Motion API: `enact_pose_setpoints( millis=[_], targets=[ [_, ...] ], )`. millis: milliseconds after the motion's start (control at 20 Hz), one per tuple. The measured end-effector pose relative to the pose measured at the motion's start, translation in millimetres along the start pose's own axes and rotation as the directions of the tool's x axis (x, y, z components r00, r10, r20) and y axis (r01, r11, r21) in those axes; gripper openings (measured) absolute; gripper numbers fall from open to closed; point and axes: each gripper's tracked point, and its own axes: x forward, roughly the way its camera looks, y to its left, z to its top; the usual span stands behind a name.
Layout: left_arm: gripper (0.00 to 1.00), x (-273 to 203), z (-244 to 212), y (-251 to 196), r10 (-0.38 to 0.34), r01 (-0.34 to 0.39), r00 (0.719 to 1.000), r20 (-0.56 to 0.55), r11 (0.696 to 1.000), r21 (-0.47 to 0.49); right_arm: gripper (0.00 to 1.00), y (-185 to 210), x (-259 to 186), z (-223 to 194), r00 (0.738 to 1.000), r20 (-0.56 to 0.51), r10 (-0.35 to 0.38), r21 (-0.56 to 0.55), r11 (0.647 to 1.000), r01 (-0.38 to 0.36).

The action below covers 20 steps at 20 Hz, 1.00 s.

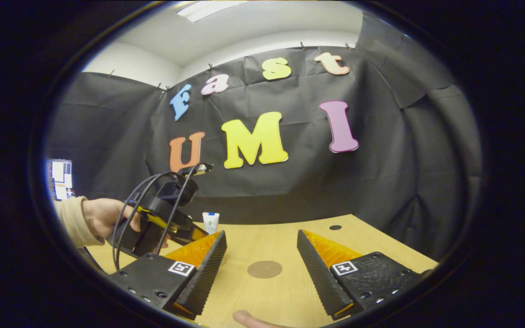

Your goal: Put the toothbrush and toothpaste on the desktop into the cup, then pick up the cup and place it on the coaster on the desktop.

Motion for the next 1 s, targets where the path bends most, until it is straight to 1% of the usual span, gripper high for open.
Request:
enact_pose_setpoints(
  millis=[50, 100, 150, 200, 250, 350, 450, 500, 550, 600, 650, 700, 750, 800, 850, 900, 950, 1000],
  targets=[
    [0.98, 9, -4, 2, 0.004, -0.005, 0.999, -0.039, 1.0, -0.022, 0.93, -2, 1, 1, 1.0, -0.001, 0.0, 0.02, 1.0, 0.0],
    [0.98, 17, -8, 1, -0.016, 0.011, 0.996, -0.086, 0.998, -0.055, 0.94, -3, 2, -2, 1.0, -0.008, 0.0, 0.039, 0.999, 0.0],
    [0.98, 25, -11, 3, -0.019, 0.009, 0.992, -0.122, 0.996, -0.084, 0.96, -4, 3, -4, 1.0, -0.017, -0.001, 0.055, 0.998, 0.002],
    [0.96, 31, -13, 5, -0.016, 0.0, 0.988, -0.153, 0.994, -0.105, 0.95, -6, 4, -5, 1.0, -0.026, 0.001, 0.072, 0.997, 0.001],
    [0.96, 36, -14, 6, -0.016, -0.003, 0.984, -0.178, 0.994, -0.111, 0.96, -6, 4, -5, 1.0, -0.03, 0.006, 0.084, 0.996, -0.003],
    [0.94, 42, -14, 12, 0.011, -0.032, 0.978, -0.21, 0.995, -0.095, 0.95, -9, 4, -4, 1.0, -0.028, 0.001, 0.08, 0.997, 0.001],
    [0.82, 45, -16, 12, 0.011, -0.037, 0.967, -0.254, 0.995, -0.098, 0.95, -12, 5, -4, 1.0, -0.025, -0.006, 0.07, 0.998, 0.007],
    [0.71, 44, -18, 11, 0.02, -0.05, 0.96, -0.279, 0.994, -0.099, 0.95, -10, 6, -5, 1.0, -0.027, 0.0, 0.076, 0.997, 0.002],
    [0.63, 44, -16, 12, 0.034, -0.067, 0.955, -0.296, 0.992, -0.103, 0.93, -7, 6, -6, 0.999, -0.033, 0.011, 0.089, 0.996, -0.008],
    [0.54, 43, -13, 12, 0.042, -0.076, 0.953, -0.301, 0.992, -0.101, 0.93, -6, 6, -8, 0.999, -0.04, 0.022, 0.101, 0.995, -0.017],
    [0.42, 43, -9, 12, 0.047, -0.081, 0.951, -0.306, 0.992, -0.098, 0.95, -5, 6, -9, 0.999, -0.047, 0.026, 0.105, 0.994, -0.021],
    [0.33, 43, -3, 12, 0.043, -0.077, 0.953, -0.299, 0.992, -0.102, 0.95, -6, 7, -9, 0.999, -0.047, 0.026, 0.102, 0.995, -0.022],
    [0.32, 42, 3, 11, 0.035, -0.069, 0.955, -0.294, 0.992, -0.105, 0.96, -7, 7, -7, 0.999, -0.044, 0.023, 0.096, 0.995, -0.019],
    [0.35, 42, 10, 11, 0.023, -0.056, 0.958, -0.285, 0.993, -0.108, 0.96, -9, 6, -6, 0.999, -0.041, 0.02, 0.091, 0.996, -0.016],
    [0.31, 41, 17, 10, 0.013, -0.044, 0.961, -0.276, 0.993, -0.107, 0.96, -10, 6, -5, 0.999, -0.038, 0.018, 0.091, 0.996, -0.014],
    [0.3, 40, 25, 11, 0.016, -0.043, 0.963, -0.269, 0.995, -0.095, 0.95, -11, 6, -4, 0.999, -0.036, 0.018, 0.094, 0.995, -0.014],
    [0.34, 38, 34, 13, 0.032, -0.051, 0.966, -0.257, 0.997, -0.066, 0.95, -11, 7, -4, 0.999, -0.035, 0.018, 0.098, 0.995, -0.014],
    [0.29, 35, 44, 16, 0.051, -0.062, 0.969, -0.242, 0.997, -0.039, 0.95, -12, 7, -4, 0.999, -0.035, 0.017, 0.099, 0.995, -0.013]
  ],
)
